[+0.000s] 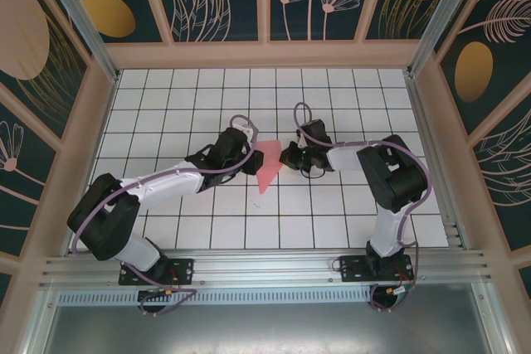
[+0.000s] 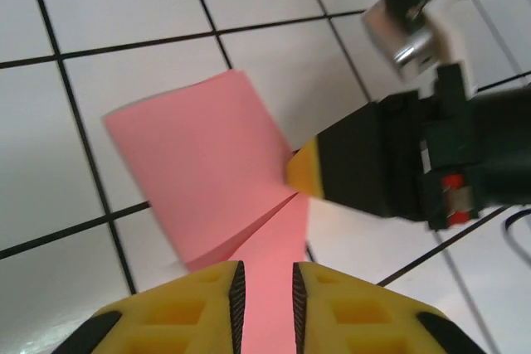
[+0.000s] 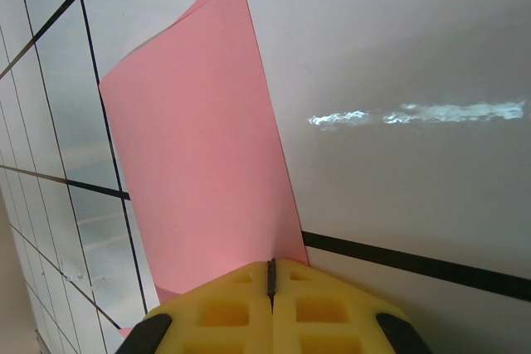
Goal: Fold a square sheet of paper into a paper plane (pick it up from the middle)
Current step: Third fold the triangle at the center of the table.
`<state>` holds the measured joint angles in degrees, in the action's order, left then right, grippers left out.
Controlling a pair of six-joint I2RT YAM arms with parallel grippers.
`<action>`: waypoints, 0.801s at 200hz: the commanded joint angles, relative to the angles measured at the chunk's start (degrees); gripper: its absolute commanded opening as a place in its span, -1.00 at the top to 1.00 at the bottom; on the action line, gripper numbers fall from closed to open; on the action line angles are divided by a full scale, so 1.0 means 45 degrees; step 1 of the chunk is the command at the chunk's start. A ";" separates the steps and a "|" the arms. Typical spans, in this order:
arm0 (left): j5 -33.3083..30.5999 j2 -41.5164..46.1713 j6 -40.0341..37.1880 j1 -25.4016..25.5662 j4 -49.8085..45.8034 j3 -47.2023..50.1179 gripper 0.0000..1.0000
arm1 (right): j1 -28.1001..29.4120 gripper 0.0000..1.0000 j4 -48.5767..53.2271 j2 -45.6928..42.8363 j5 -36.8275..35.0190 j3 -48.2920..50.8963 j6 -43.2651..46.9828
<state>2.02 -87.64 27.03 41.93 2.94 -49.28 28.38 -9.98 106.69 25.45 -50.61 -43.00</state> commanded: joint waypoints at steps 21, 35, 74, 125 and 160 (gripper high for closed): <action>0.2046 -0.1677 0.0378 -0.0031 0.0150 -0.0437 0.88 | 0.0023 0.92 0.1022 0.0356 -0.0519 -0.0231 0.0421; 0.2228 -0.2162 0.0475 -0.0031 0.0337 -0.0437 0.90 | 0.0043 0.92 0.0992 0.0336 -0.0480 -0.0249 0.0402; 0.0886 -0.3507 0.0613 -0.0024 0.0089 -0.0345 1.00 | 0.0041 0.92 0.1087 0.0296 -0.0471 -0.0263 0.0438; 0.0607 -0.4169 0.0451 -0.0026 0.0249 0.0293 1.00 | 0.0024 0.85 0.1219 -0.0144 -0.0261 -0.0496 0.0524; 0.2007 -0.3623 -0.0101 -0.0040 0.0850 0.1123 1.00 | -0.0262 0.54 0.2205 -0.1190 -0.1122 -0.0766 0.0957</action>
<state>7.73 -102.98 28.93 41.89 8.95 -47.83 28.45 -5.21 105.71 23.97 -52.38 -40.77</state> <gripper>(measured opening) 0.067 0.190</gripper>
